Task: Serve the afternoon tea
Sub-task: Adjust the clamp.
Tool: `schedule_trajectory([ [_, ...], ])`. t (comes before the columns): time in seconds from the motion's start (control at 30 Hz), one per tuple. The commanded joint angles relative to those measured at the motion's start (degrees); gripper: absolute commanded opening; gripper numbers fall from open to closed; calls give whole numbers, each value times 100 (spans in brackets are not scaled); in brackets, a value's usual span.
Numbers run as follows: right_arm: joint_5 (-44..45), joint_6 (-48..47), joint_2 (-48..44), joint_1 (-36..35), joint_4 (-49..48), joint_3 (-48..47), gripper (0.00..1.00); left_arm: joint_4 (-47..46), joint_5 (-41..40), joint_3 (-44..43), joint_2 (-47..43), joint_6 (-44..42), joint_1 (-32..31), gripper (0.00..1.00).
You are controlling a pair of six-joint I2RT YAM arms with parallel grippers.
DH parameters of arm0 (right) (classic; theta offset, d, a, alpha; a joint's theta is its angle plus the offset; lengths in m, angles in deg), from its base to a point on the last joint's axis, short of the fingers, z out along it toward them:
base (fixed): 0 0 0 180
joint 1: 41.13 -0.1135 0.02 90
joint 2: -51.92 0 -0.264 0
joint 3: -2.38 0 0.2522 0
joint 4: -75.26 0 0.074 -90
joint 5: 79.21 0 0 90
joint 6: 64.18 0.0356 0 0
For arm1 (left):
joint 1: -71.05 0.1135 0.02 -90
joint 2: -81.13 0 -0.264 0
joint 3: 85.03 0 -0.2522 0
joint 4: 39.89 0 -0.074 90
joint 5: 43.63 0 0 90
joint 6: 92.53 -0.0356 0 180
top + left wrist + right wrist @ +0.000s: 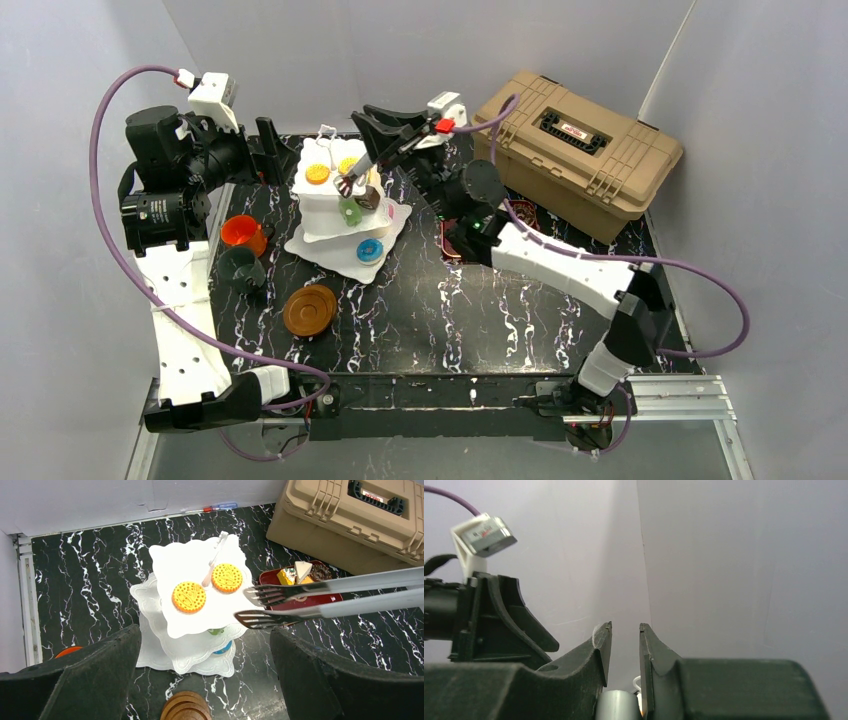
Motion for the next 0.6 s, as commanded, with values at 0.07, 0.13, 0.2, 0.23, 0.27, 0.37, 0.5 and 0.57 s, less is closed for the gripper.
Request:
schedule_trajectory([
  [0.07,256,-269,-1212,78,-24,301,2,23,127,7,-123,-13,28,99],
  [0.13,432,-298,-1493,182,262,521,1,34,271,-1,-139,-42,25,99],
  [0.2,562,-185,-1764,372,564,791,1,62,745,36,-188,-214,20,99],
  [0.23,616,-88,-1875,450,724,878,1,60,1119,87,-246,-324,27,99],
  [0.27,663,28,-1978,503,882,945,1,61,1601,150,-307,-448,23,99],
  [0.37,748,211,-2191,535,1312,1072,1,39,2493,373,-483,-896,-388,96],
  [0.5,1032,377,-2389,536,1991,1070,1,-331,1051,1304,-916,-2261,-2616,98],
  [0.57,1179,490,-2492,540,2291,1049,1,-995,204,1870,-1041,-2563,-3509,98],
])
